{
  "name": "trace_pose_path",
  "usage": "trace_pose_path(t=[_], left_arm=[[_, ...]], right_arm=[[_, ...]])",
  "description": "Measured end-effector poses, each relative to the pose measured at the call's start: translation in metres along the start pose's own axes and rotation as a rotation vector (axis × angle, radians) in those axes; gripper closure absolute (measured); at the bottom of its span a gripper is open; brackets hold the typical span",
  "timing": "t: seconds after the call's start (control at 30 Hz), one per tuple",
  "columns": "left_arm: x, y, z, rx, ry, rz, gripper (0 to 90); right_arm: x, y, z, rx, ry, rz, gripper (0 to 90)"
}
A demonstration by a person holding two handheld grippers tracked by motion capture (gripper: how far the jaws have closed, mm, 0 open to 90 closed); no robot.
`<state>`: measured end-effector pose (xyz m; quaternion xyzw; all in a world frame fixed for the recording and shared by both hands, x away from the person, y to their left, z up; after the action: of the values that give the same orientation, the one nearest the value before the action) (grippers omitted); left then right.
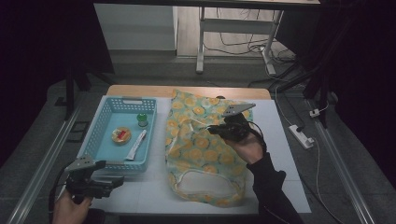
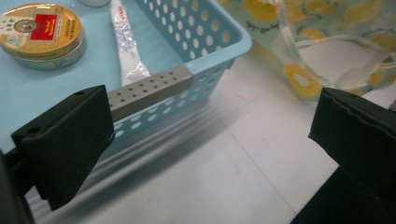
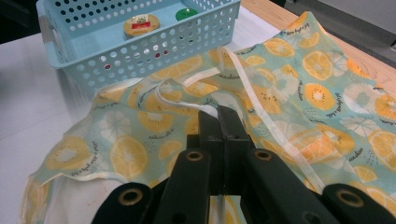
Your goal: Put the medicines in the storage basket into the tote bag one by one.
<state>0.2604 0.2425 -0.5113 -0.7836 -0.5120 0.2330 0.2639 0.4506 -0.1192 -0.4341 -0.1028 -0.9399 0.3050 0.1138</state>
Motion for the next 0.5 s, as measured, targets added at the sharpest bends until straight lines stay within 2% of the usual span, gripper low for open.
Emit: trace_pose_path(t=[0.17,0.37,0.5], left_arm=[[0.005,0.004,-0.006,0.015,-0.002,-0.017,0.3],[0.011,0.01,-0.014,0.014,-0.016,-0.016,0.6],[0.014,0.015,-0.018,0.023,-0.004,-0.045,0.9]], right_arm=[[0.0,-0.001,0.0,-0.001,0.0,-0.001,90.0],[0.0,0.001,0.0,0.005,0.001,-0.004,90.0],[0.0,0.0,0.0,0.004,0.0,-0.004,90.0]])
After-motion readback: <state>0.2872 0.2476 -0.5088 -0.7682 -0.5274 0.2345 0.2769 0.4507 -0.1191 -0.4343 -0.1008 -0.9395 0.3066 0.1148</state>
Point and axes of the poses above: each handheld gripper's, and its own axes: y roughly forward along the jaws, z roughly out of its underside, x roughly to its left, the point moved 5 cm from there along y, roughly forward along the jaws, and after that the axes turned 12 degrees about -z, right-handed, at the moved point
